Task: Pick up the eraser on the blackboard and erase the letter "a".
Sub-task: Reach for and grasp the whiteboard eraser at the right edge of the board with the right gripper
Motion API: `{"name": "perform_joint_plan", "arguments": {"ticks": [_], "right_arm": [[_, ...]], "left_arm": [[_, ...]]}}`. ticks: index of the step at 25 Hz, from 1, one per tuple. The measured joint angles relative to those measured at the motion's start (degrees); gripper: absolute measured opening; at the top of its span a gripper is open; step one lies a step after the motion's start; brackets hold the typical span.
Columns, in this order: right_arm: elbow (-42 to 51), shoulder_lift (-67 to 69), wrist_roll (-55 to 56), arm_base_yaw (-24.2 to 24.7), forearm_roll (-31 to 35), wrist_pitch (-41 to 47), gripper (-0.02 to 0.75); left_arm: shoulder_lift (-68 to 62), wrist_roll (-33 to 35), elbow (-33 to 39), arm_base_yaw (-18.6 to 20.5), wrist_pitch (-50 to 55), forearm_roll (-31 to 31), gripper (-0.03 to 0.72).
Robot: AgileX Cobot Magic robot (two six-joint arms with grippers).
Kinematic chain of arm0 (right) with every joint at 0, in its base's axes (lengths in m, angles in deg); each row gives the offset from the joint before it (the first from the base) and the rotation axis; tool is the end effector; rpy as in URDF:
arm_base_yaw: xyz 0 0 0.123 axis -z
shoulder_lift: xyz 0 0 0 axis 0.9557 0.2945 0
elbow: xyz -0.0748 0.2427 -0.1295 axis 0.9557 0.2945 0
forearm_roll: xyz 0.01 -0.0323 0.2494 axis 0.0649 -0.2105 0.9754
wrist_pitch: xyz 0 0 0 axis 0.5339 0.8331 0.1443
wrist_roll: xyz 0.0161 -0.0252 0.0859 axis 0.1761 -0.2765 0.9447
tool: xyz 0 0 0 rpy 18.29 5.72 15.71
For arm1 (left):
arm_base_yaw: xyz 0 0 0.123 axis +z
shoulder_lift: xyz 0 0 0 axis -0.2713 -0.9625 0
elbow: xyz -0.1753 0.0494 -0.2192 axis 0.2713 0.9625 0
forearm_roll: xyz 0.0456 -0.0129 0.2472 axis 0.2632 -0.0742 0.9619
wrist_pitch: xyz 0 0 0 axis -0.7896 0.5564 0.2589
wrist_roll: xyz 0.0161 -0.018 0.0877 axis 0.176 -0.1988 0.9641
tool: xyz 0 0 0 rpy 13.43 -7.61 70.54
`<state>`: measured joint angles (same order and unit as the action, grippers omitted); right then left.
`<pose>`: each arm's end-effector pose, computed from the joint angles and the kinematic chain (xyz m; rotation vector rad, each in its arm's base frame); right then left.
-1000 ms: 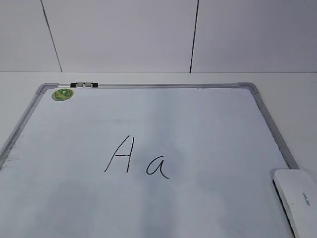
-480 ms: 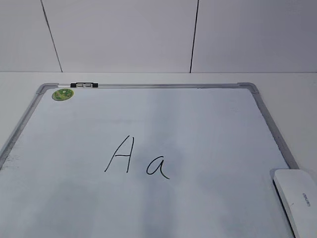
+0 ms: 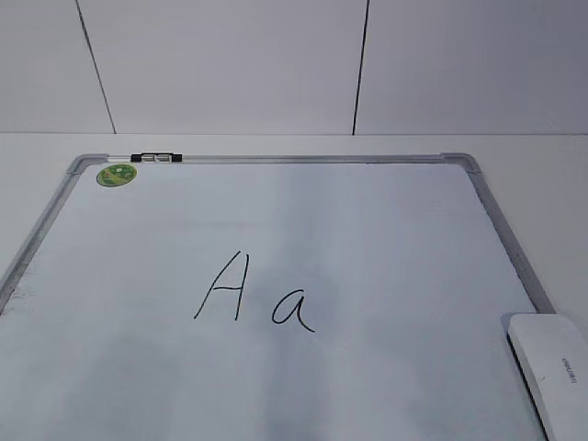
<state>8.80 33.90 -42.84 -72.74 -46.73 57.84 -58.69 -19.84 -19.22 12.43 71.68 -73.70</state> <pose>-0.0113 -0.0083 0.2711 0.0745 2.1053 -0.0889 -0.0084 -0.0031 0.2822 0.0131 2.0659 -0.1166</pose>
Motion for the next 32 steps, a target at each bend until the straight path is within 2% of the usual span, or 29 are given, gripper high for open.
{"name": "perform_joint_plan", "arguments": {"ticks": [10,32], "right_arm": [[0.0,0.8,1.3,0.0,-0.1,0.0,0.592],[-1.1,18.2,1.5,0.0,1.1,-0.7,0.592]], "left_arm": [[0.0,0.0,0.0,-2.2,0.0,-0.3,0.497],[0.0,0.0,0.0,-2.2,-0.2,-0.3,0.497]]}}
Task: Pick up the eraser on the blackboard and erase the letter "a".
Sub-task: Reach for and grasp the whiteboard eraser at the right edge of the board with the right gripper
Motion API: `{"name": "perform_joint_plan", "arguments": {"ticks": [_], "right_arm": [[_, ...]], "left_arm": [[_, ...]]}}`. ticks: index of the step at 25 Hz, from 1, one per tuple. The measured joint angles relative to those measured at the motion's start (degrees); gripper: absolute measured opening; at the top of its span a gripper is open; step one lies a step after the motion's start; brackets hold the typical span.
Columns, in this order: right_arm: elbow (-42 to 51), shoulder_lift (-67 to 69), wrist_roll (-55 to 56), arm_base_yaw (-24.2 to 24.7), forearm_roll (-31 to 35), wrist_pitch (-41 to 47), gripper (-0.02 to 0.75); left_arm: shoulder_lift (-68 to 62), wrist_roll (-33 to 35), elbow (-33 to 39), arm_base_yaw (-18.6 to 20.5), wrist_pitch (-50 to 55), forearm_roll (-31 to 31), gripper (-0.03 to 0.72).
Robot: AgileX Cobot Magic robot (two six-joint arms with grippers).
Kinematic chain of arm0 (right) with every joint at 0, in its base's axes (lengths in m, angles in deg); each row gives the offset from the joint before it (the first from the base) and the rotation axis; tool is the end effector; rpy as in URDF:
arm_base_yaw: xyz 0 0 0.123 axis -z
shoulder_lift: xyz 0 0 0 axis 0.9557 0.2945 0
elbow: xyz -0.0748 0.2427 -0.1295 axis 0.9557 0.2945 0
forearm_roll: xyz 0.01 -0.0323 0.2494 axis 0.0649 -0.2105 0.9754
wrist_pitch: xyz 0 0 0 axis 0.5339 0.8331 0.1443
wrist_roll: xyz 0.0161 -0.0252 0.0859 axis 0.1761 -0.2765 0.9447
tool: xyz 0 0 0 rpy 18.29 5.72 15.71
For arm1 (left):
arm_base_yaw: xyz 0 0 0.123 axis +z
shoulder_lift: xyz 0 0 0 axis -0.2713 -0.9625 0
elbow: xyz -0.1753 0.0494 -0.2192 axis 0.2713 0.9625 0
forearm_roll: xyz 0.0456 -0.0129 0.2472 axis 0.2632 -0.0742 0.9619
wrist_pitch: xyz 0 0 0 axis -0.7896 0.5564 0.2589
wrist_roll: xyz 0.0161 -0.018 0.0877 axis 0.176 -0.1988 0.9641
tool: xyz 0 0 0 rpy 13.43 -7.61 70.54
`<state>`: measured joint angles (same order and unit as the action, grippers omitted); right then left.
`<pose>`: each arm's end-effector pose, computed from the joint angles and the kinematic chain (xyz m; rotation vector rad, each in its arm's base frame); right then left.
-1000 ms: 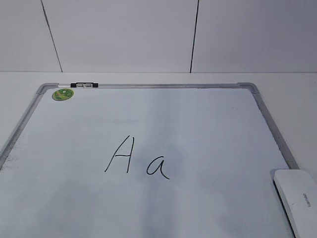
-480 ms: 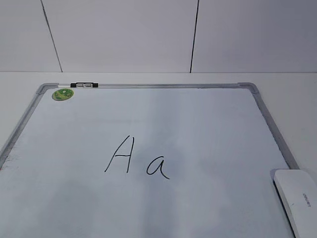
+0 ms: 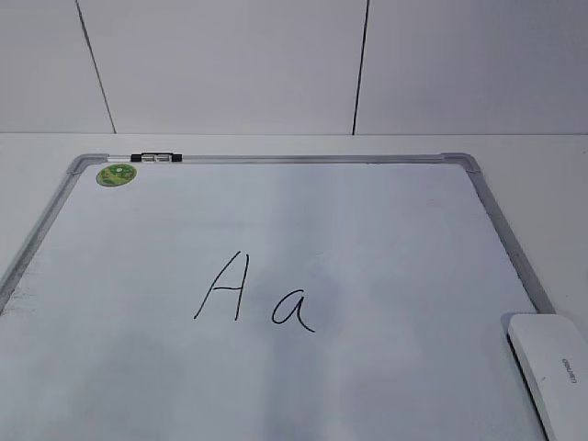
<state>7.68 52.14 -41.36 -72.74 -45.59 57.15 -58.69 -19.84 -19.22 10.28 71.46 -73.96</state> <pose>0.0360 -0.0068 0.2735 0.0963 2.3915 -0.0661 -0.0084 -0.0031 0.2826 0.0521 2.0624 -0.1454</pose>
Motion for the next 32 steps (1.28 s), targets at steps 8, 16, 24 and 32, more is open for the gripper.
{"name": "perform_joint_plan", "arguments": {"ticks": [8,16,24,32], "right_arm": [[-10.2,11.0,0.8,0.0,0.8,0.5,0.592],[-18.8,23.3,-1.8,0.0,7.5,6.2,0.659],[-19.4,34.6,-5.7,0.0,16.4,6.6,0.667],[-19.4,42.1,-5.7,0.0,16.6,6.5,0.661]], "left_arm": [[0.0,0.0,0.0,0.0,0.0,-0.6,0.497],[0.0,0.0,0.0,-0.1,0.0,-1.7,0.497],[0.0,0.0,0.0,-1.3,0.2,-1.7,0.497],[0.0,0.0,0.0,-1.3,0.3,-1.7,0.497]]}}
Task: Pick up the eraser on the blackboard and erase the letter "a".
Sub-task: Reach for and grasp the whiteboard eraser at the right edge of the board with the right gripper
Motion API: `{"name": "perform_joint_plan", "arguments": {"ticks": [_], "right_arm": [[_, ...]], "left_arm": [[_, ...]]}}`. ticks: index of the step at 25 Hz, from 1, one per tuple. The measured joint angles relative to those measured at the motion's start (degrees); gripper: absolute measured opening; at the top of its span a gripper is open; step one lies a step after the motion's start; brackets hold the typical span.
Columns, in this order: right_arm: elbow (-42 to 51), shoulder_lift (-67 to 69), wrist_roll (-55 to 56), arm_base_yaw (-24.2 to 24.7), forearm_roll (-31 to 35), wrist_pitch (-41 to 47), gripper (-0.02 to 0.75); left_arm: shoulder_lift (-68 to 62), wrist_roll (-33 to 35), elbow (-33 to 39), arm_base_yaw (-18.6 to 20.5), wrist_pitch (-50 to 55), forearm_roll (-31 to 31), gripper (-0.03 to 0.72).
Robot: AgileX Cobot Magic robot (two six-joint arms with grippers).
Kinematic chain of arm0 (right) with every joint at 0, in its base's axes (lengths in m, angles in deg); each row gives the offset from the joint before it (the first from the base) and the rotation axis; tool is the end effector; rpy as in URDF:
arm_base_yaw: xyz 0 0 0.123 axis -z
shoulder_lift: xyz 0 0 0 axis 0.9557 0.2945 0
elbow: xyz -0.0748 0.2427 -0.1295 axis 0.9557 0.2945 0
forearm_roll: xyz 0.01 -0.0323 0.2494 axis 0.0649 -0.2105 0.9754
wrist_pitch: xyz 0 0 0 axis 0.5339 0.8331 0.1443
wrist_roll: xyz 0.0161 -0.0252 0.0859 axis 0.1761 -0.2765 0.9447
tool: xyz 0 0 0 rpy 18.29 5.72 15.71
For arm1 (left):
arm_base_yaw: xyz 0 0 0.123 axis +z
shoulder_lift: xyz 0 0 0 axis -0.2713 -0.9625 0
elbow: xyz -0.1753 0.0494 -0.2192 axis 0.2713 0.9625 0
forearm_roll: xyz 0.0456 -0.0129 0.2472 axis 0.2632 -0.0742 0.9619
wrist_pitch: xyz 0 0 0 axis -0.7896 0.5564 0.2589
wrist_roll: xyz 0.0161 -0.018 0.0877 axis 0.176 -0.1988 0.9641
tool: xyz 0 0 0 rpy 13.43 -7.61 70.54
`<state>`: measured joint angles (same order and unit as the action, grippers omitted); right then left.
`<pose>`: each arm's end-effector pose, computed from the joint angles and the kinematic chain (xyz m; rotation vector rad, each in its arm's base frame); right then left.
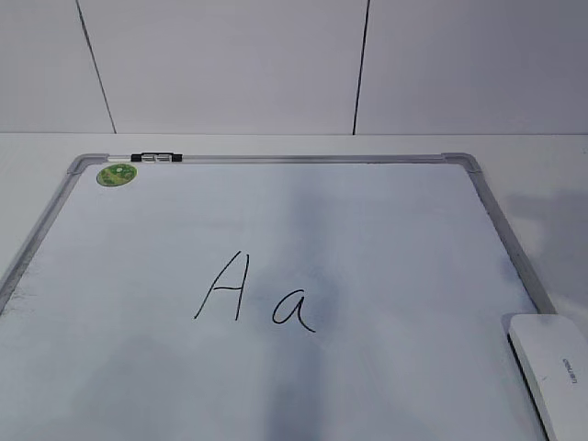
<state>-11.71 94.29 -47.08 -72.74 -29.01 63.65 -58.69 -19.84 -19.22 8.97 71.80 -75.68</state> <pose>0.1628 0.0174 0.2980 0.0438 2.8915 0.2940 -0.0091 -0.0053 0.2822 0.0785 2.0685 -0.1952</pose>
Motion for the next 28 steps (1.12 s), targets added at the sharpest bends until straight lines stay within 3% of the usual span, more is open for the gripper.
{"name": "perform_joint_plan", "arguments": {"ticks": [14,28], "right_arm": [[-0.1,4.7,2.6,-9.7,-4.7,-0.4,0.622],[-0.2,15.0,3.9,-10.2,-4.9,-3.2,0.613]], "left_arm": [[0.0,0.0,0.0,0.0,0.0,0.0,0.497],[0.0,0.0,0.0,0.0,0.0,0.0,0.497]]}}
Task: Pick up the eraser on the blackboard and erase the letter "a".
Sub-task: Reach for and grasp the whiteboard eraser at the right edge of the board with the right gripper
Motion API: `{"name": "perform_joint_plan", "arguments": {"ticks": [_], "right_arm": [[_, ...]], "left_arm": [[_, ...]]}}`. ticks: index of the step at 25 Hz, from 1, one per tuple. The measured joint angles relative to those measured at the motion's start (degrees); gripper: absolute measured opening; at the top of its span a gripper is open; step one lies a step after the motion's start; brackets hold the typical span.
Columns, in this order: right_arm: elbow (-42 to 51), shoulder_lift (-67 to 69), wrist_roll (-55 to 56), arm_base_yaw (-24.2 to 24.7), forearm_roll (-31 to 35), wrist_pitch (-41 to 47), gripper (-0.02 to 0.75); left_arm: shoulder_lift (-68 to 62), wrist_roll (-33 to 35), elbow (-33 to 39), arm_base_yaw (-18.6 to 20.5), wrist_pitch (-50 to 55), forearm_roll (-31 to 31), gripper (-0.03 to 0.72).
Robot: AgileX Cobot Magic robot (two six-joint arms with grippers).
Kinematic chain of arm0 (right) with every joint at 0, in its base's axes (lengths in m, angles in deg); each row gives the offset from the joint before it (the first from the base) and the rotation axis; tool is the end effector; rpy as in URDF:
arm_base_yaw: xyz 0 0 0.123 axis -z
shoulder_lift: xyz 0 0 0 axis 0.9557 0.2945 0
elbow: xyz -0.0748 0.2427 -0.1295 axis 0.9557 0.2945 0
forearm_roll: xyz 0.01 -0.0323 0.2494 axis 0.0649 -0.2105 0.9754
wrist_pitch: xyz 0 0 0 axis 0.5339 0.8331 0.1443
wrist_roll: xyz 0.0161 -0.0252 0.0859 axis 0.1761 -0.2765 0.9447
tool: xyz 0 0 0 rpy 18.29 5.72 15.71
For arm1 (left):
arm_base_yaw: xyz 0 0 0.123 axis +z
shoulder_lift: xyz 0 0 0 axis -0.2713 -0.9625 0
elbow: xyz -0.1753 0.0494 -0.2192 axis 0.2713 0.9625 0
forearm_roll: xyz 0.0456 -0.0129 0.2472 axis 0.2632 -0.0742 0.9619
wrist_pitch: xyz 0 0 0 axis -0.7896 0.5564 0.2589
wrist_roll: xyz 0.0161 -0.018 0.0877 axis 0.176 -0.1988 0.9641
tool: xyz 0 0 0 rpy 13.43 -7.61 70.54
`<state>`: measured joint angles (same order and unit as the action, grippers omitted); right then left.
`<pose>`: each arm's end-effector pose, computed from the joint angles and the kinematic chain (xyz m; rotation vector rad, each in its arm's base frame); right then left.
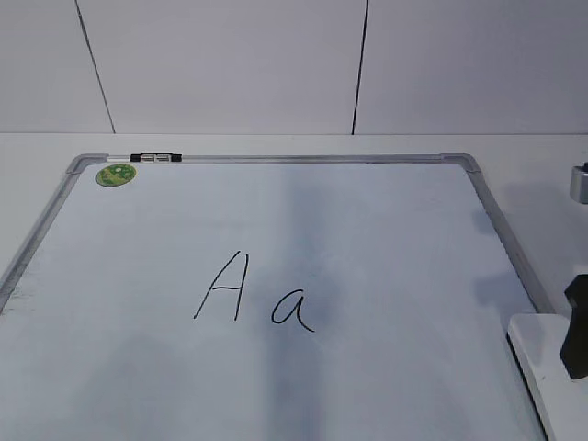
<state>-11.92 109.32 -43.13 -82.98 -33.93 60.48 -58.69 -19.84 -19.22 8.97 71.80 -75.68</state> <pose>0.2027 0.0466 0.2495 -0.1237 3.1161 0.1823 -0.0091 -0.0053 0.2822 0.0785 2.0685 -0.1952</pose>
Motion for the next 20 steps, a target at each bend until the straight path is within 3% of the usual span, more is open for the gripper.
{"name": "perform_joint_plan", "arguments": {"ticks": [8,14,20], "right_arm": [[0.0,1.6,0.0,0.0,0.0,-2.9,0.582],[0.0,1.6,0.0,0.0,0.0,-2.9,0.65],[0.0,3.0,-0.4,0.0,-0.1,-2.9,0.666]], "left_arm": [[0.0,0.0,0.0,0.0,0.0,0.0,0.497],[0.0,0.0,0.0,0.0,0.0,0.0,0.497],[0.0,0.0,0.0,0.0,0.0,0.0,0.497]]}}
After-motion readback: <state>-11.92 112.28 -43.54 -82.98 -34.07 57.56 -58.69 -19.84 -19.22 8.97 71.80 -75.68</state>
